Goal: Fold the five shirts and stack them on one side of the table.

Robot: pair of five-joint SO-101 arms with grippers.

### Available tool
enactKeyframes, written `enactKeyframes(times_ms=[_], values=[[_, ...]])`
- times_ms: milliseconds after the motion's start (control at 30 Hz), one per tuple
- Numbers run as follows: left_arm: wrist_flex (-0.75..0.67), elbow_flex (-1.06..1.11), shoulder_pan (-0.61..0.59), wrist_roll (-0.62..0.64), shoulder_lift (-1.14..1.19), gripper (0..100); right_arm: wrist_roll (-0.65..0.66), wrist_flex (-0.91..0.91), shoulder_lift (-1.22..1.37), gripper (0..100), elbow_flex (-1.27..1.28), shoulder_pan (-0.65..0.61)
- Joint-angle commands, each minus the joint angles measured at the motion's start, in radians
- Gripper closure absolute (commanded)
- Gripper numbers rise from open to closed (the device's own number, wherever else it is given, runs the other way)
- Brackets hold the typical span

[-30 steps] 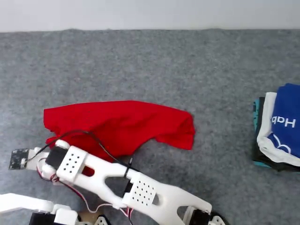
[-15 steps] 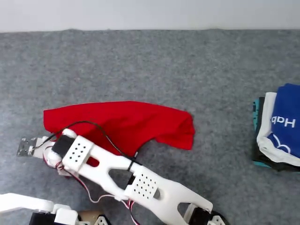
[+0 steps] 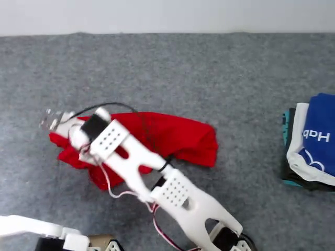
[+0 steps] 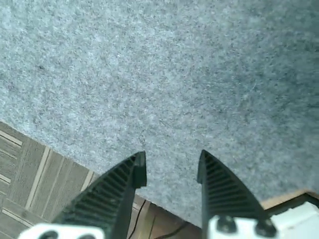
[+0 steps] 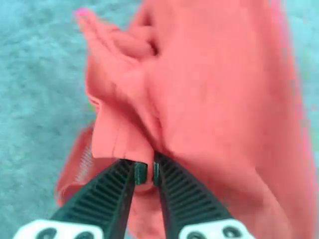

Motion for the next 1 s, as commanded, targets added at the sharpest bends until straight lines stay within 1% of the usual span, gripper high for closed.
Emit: enactKeyframes(times_ms=[0,233,300,400,533,667,800,967], values=[[0.060,-0.035,0.069,-0.014,-0.101,82,-0.008,0.045,-0.200,98.8,0.118,0.074],[0.147,-0.035,0.299,-0.008,-0.232,82,-0.008,0.044,-0.585,98.8,0.506,0.179],[0.160,-0.025,0.347,-0.003,-0.245,82,-0.005,0.044,-0.685,98.8,0.606,0.208],[0.158,0.013,0.396,0.044,-0.250,82,-0.003,0.042,-0.800,98.8,0.750,0.232],[0.160,0.045,0.423,0.063,-0.250,82,-0.002,0.041,-0.881,98.8,0.891,0.231],[0.160,0.045,0.423,0.063,-0.250,82,-0.003,0.019,-0.877,96.9,0.965,0.205],[0.153,0.045,0.425,0.061,-0.249,82,-0.008,0.012,-0.800,87.2,0.974,0.202],[0.153,0.047,0.425,0.061,-0.244,82,-0.002,0.010,-0.745,87.3,0.971,0.200]])
